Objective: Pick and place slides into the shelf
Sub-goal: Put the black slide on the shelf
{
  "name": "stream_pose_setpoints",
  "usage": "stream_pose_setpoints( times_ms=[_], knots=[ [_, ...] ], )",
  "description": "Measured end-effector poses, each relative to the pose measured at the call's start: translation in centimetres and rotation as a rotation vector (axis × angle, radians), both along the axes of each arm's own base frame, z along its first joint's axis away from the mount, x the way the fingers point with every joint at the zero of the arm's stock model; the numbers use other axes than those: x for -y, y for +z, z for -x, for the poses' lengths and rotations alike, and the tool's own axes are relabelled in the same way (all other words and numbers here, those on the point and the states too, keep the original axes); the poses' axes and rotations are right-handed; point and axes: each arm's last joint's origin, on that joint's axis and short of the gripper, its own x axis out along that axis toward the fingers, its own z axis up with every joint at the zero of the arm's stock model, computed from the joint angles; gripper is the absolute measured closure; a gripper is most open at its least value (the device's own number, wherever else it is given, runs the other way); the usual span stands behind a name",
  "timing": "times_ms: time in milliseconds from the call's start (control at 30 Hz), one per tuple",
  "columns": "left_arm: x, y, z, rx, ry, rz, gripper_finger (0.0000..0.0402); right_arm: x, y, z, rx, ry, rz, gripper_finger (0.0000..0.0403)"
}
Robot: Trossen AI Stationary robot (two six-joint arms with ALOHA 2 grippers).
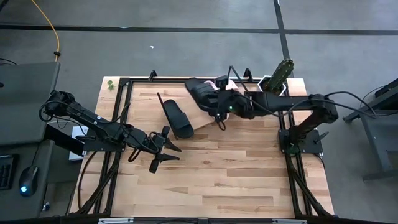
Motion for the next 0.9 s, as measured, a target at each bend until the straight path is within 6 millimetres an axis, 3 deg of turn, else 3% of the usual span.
stream_pose_setpoints(
  times_ms=[300,900],
  knots=[
    [0.0,0.0,0.0,-0.001,0.000,-0.001,0.0268,2.7,0.0,-0.1,0.055,0.019,-0.131,0.0403],
    [0.0,0.0,0.0,-0.001,-0.001,-0.002,0.0268,4.3,-0.1,-0.2,0.068,0.176,-0.275,0.0403]
  ],
)
